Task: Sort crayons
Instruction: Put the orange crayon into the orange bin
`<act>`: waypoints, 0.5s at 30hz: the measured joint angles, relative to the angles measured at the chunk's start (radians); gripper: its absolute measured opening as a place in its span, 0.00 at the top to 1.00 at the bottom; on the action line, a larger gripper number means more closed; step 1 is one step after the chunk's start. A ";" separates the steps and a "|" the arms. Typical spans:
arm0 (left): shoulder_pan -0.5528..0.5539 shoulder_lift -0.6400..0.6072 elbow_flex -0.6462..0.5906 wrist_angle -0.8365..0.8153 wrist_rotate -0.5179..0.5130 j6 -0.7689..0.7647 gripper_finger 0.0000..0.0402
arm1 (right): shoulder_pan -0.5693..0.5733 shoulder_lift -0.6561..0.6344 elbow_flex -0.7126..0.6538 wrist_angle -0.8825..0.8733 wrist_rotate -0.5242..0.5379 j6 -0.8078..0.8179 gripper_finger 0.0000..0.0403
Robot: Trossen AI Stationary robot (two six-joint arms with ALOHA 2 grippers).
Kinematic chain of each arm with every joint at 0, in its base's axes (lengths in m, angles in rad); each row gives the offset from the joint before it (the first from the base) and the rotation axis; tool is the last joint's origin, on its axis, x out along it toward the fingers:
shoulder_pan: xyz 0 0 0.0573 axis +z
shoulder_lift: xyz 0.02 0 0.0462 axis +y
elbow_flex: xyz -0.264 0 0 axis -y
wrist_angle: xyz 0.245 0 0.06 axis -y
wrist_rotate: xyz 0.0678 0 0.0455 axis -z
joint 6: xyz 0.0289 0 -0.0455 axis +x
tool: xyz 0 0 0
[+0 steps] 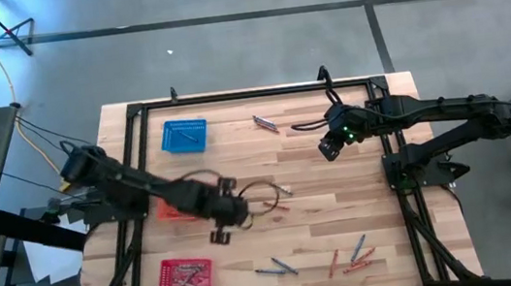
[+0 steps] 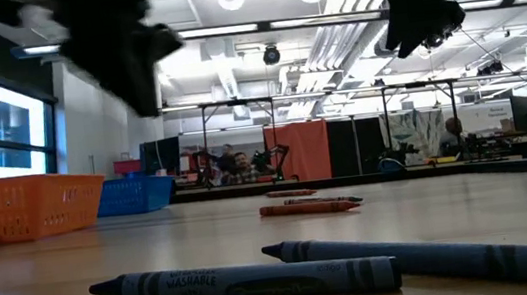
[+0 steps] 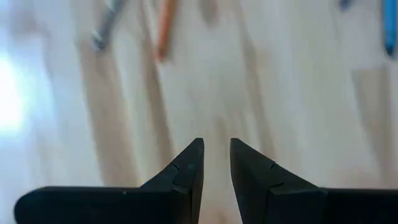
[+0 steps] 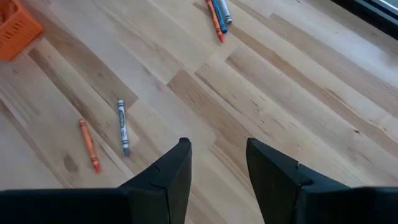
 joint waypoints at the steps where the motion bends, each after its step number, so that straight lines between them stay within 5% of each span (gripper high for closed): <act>1: 0.026 0.000 0.000 0.027 0.002 0.028 0.84 | 0.000 0.000 0.000 0.000 0.000 0.000 0.63; 15: 0.196 0.163 -0.002 0.379 0.058 -0.025 0.84 | 0.000 0.001 0.000 -0.003 0.000 -0.010 0.63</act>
